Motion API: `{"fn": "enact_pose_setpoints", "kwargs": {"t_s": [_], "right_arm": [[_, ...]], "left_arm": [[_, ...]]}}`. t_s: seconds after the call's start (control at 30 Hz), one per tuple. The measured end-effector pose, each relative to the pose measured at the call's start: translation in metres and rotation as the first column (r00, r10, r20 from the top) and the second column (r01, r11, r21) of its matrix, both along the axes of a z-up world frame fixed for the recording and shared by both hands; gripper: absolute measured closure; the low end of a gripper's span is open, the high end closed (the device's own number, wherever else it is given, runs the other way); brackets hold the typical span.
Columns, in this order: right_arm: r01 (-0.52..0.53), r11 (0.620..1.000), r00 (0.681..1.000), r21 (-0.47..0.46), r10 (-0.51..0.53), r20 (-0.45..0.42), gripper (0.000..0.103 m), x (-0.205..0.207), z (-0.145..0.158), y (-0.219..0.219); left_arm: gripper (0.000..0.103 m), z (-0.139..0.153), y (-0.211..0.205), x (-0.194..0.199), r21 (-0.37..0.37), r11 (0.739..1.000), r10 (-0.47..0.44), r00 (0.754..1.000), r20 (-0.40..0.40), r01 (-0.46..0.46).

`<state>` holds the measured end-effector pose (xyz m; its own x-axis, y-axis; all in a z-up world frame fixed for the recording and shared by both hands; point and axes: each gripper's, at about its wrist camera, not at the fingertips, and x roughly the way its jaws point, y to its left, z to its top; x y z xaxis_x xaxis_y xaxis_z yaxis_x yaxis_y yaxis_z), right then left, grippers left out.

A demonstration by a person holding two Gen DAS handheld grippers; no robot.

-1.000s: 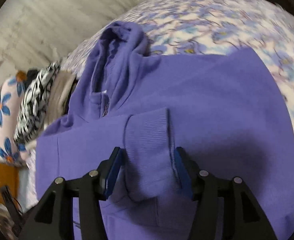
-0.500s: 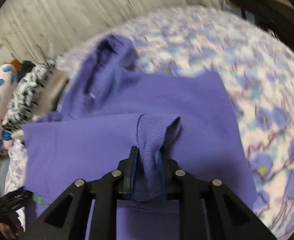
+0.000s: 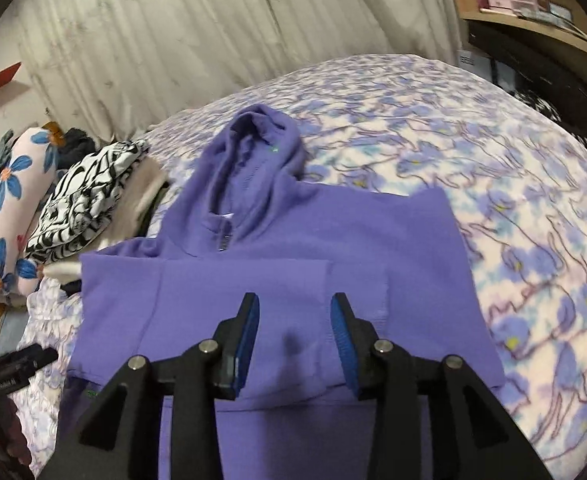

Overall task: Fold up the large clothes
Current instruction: 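Release the folded side and smooth the sleeve with the right tool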

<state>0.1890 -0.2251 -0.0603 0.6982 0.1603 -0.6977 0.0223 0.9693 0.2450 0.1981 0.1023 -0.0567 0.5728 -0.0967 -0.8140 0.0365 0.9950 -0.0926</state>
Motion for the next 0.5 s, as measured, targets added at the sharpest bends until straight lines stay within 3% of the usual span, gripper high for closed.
{"fn": "enact_pose_setpoints", "kwargs": {"t_s": [0.13,0.23,0.33,0.4,0.5], "right_arm": [[-0.070,0.997,0.997,0.012,0.070,-0.027,0.066,0.006,-0.007,0.019],[-0.095,0.996,0.994,0.005,0.095,-0.047,0.066,0.008,-0.016,0.027],[-0.102,0.995,0.993,0.007,0.102,-0.061,0.066,0.010,-0.025,0.028],[-0.100,0.995,0.993,0.006,0.101,-0.069,0.066,0.011,-0.029,0.028],[-0.105,0.995,0.992,0.001,0.104,-0.073,0.066,0.013,-0.033,0.027]], "left_arm": [[0.027,-0.002,-0.033,0.021,-0.019,0.998,-0.061,0.998,0.019,0.062],[0.028,-0.020,-0.058,0.047,-0.044,0.995,-0.093,0.996,-0.010,0.093],[0.036,-0.037,-0.080,0.066,-0.066,0.990,-0.124,0.992,-0.022,0.122],[0.042,-0.052,-0.091,0.081,-0.007,0.994,-0.110,0.994,-0.026,0.110],[0.048,-0.070,-0.088,0.099,0.142,0.989,-0.039,0.999,-0.007,0.040]]}}
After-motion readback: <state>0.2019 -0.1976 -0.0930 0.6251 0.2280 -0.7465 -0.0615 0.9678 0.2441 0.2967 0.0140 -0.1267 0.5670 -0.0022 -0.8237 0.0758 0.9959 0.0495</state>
